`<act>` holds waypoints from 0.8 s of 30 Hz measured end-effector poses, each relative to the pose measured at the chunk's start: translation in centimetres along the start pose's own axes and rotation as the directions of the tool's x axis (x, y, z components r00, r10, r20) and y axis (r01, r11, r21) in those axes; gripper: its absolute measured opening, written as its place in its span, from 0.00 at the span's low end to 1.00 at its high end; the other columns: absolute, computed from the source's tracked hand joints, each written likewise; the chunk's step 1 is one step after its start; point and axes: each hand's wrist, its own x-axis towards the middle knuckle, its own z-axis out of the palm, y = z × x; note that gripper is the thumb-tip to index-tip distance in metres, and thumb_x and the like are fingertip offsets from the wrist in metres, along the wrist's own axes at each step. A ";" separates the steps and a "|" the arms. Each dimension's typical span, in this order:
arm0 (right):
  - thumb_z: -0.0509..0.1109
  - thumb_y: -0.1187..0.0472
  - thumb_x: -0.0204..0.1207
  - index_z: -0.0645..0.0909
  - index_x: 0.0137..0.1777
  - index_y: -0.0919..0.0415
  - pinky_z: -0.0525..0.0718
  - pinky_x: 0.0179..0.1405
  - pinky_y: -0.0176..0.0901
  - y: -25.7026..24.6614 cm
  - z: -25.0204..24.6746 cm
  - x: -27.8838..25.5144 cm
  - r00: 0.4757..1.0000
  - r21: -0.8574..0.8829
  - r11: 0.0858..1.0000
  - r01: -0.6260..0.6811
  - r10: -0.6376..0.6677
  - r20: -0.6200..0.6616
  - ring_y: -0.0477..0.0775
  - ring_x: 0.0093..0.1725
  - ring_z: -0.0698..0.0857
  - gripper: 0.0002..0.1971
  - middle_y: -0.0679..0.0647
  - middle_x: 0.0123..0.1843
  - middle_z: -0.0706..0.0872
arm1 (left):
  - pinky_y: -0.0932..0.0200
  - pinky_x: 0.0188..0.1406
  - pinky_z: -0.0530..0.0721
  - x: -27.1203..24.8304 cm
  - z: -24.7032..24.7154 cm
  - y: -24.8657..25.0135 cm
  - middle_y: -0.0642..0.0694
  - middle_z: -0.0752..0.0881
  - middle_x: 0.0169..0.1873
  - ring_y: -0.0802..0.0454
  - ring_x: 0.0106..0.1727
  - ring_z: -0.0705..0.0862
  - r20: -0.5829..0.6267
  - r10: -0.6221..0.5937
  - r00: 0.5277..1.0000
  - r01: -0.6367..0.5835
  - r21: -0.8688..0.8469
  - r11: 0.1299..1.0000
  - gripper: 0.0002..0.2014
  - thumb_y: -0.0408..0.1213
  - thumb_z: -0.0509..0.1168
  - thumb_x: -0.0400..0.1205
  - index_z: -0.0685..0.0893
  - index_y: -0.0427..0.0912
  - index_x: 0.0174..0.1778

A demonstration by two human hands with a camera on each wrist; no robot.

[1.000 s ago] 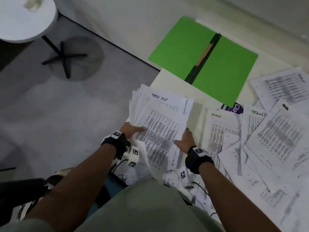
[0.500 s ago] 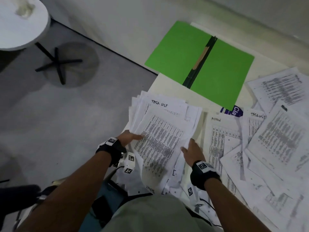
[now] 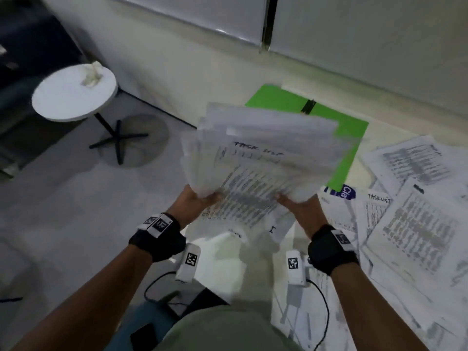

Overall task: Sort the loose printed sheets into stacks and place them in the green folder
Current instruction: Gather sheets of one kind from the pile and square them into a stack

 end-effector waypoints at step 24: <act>0.83 0.74 0.60 0.86 0.58 0.57 0.87 0.57 0.56 -3.5 2.0 -2.3 0.976 0.078 0.975 0.207 -0.200 -0.085 0.56 0.55 0.91 0.26 0.57 0.55 0.92 | 0.30 0.59 0.83 1.0 0.0 3.9 0.26 0.87 0.54 0.32 0.54 0.87 -0.162 0.101 0.982 -0.152 -0.347 0.925 0.27 0.35 0.80 0.62 0.85 0.29 0.56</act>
